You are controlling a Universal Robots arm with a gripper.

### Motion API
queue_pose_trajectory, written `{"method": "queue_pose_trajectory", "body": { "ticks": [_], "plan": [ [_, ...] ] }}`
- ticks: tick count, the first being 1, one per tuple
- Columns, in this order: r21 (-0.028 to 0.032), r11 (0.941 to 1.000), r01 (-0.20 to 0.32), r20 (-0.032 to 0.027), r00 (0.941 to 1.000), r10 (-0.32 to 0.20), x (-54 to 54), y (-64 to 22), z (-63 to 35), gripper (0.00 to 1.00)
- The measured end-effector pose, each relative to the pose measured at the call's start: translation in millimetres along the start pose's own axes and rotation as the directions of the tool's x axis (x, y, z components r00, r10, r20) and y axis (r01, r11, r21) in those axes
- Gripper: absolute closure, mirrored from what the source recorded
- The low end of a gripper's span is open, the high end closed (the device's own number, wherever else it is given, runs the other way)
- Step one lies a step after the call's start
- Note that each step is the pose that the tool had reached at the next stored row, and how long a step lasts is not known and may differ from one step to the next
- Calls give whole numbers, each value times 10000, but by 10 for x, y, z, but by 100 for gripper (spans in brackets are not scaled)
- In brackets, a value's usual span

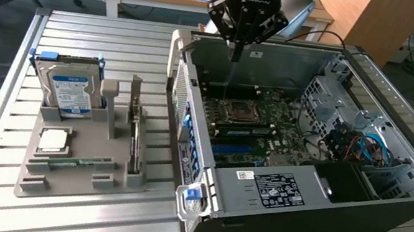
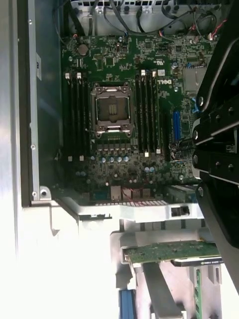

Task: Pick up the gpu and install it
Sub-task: 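Reach for the gpu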

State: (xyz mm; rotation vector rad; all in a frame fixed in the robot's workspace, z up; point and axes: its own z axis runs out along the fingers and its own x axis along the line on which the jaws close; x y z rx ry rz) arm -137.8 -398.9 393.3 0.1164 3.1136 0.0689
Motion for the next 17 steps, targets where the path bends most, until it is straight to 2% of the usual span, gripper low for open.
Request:
{"method": "queue_pose_trajectory", "body": {
  "ticks": [17],
  "plan": [
    [0, 10000, -2, 0, 10000, 2, 404, -30, -11, 89]
  ]
}}
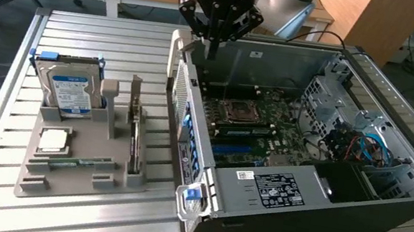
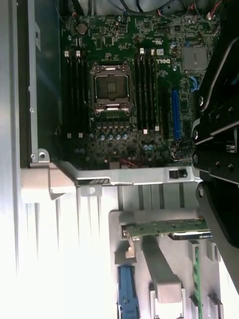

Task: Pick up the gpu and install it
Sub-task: 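Reach for the gpu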

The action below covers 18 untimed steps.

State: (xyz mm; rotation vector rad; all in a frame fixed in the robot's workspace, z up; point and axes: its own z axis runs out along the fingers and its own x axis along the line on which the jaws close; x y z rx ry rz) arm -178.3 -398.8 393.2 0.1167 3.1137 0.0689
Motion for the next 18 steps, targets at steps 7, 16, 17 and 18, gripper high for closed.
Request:
{"method": "queue_pose_trajectory", "body": {
  "ticks": [7, 16, 17, 18],
  "plan": [
    [1, 10000, 1, 0, 10000, -1, 166, -12, -4, 89],
    [0, 10000, 1, 0, 10000, -1, 424, -31, -10, 89],
    [1, 10000, 1, 0, 10000, -1, 453, -34, -11, 89],
    [0, 10000, 2, 0, 10000, -2, 481, -36, -11, 89]
  ]
}}
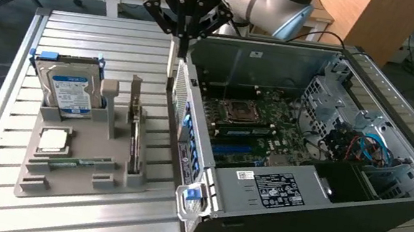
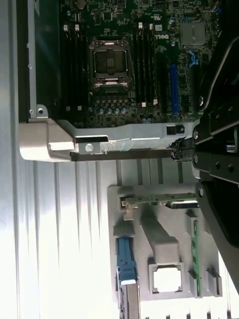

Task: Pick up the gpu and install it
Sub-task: 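Reach for the gpu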

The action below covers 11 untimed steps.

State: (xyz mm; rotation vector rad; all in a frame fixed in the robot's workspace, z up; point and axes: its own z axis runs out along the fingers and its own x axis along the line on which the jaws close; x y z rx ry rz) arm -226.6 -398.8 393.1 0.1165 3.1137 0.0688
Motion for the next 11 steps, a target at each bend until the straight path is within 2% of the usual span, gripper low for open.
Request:
{"method": "queue_pose_trajectory", "body": {
  "ticks": [11],
  "plan": [
    [0, 10000, -1, 0, 10000, 1, 323, -24, -8, 89]
  ]
}}
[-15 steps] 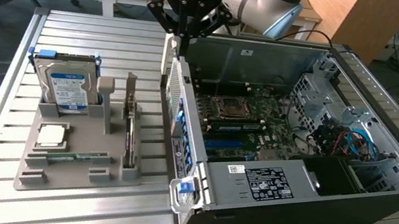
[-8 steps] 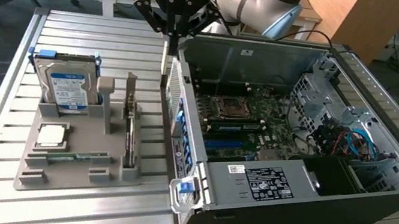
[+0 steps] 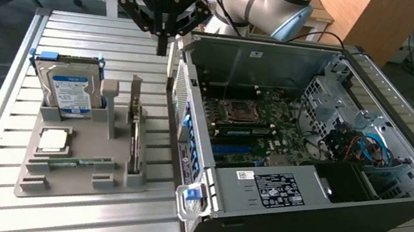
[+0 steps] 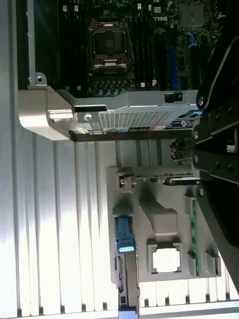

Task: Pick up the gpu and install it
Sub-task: 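Reach for the gpu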

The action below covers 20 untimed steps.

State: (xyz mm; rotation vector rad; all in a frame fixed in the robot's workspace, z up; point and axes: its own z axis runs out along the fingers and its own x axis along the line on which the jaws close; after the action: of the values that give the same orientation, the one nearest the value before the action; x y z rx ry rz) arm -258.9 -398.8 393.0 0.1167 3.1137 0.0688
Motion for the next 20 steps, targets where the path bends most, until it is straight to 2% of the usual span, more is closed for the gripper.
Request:
{"method": "queue_pose_trajectory", "body": {
  "ticks": [13, 20],
  "plan": [
    [0, 10000, 0, 0, 10000, 0, 249, -19, -5, 89],
    [0, 10000, 1, 0, 10000, -1, 276, -21, -6, 89]
  ]
}}
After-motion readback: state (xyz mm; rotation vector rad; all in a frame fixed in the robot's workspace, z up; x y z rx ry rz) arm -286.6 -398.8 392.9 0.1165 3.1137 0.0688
